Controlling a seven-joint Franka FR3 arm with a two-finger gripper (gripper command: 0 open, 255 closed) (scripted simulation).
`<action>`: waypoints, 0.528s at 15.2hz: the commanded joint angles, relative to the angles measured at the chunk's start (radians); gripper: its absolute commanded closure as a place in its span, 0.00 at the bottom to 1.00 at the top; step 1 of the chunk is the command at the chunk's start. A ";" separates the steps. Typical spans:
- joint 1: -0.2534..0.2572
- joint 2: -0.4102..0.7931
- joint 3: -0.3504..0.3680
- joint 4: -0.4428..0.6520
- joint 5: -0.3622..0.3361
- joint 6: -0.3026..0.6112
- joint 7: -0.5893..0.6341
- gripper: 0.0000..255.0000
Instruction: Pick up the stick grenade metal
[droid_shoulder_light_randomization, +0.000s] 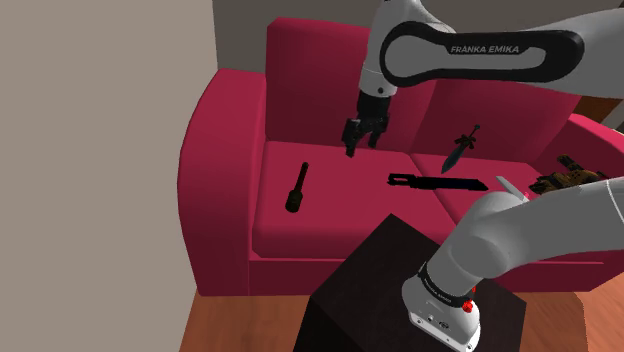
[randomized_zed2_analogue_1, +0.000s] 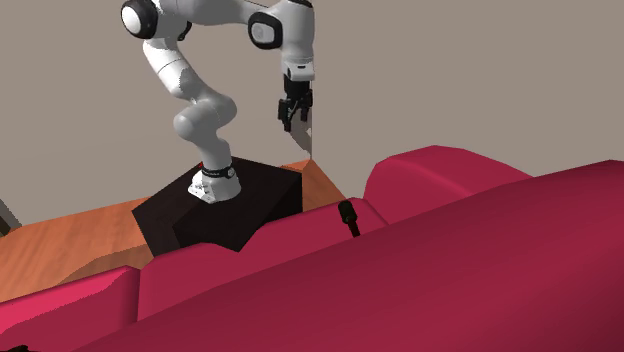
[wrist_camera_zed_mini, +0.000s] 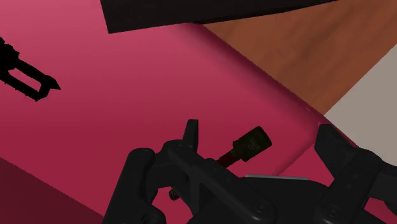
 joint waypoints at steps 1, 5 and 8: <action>-0.015 0.071 0.015 0.001 0.006 0.073 0.055 0.00; -0.042 0.207 0.044 0.012 0.013 0.202 0.165 0.00; -0.061 0.317 0.061 0.035 0.009 0.291 0.248 0.00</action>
